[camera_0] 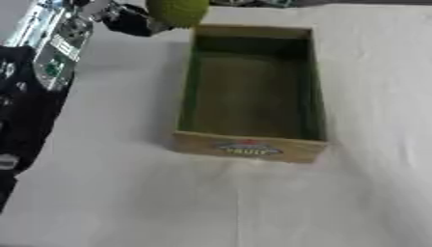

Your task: Pick up objects on the table and place them in the box.

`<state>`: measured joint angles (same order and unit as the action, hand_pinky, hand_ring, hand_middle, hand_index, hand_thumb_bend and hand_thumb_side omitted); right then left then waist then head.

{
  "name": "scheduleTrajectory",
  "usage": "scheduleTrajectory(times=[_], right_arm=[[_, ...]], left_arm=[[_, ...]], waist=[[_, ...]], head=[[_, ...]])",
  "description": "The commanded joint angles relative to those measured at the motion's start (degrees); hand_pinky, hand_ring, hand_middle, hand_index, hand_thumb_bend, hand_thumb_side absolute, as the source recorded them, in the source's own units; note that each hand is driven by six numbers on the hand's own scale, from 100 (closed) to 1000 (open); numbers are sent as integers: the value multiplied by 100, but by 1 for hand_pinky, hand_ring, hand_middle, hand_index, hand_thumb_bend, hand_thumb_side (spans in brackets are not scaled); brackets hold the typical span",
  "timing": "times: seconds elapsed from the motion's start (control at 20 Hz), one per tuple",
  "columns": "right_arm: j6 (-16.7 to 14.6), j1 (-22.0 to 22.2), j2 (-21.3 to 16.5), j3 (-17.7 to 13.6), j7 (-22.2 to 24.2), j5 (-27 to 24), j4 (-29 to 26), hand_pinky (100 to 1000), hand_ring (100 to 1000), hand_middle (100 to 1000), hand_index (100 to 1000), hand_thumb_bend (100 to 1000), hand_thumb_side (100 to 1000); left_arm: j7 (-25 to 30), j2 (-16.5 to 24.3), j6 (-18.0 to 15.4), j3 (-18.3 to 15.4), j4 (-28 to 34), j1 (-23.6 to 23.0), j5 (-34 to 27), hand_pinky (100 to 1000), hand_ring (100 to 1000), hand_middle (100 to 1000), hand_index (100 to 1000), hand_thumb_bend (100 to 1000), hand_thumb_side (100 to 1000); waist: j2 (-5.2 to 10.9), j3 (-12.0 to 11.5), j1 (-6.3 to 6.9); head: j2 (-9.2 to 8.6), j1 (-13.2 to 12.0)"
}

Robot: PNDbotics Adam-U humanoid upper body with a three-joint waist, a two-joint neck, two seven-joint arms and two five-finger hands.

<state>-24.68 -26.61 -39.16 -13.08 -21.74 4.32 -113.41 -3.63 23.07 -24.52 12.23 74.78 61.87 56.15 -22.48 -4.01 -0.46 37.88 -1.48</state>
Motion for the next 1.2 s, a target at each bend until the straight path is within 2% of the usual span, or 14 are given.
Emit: scheduleTrajectory(times=[0.05,0.2,0.75,1.2], right_arm=[[-9,-50,-238,-104,-45,36,-118,843,775,635,829,100,362],[-10,-32,-238,-141,-76,56,-118,842,774,636,828,100,355],[18,-75,-171,-197,-118,93,-118,841,773,637,828,100,331],[59,-177,-76,-172,-87,-10,-118,845,775,635,829,100,366]], left_arm=[[43,-99,-23,47,160,133,164,246,393,482,576,580,100],[96,-245,-39,87,125,115,286,250,399,485,586,552,100],[276,-825,368,132,-50,4,816,239,399,487,591,496,100],[443,-1168,395,121,-394,-136,1161,235,403,490,594,424,100]], waist=[[178,28,-1],[180,47,-8],[185,138,-83],[176,272,-109]], head=[[-71,-33],[-49,-17],[-18,9],[-14,-58]])
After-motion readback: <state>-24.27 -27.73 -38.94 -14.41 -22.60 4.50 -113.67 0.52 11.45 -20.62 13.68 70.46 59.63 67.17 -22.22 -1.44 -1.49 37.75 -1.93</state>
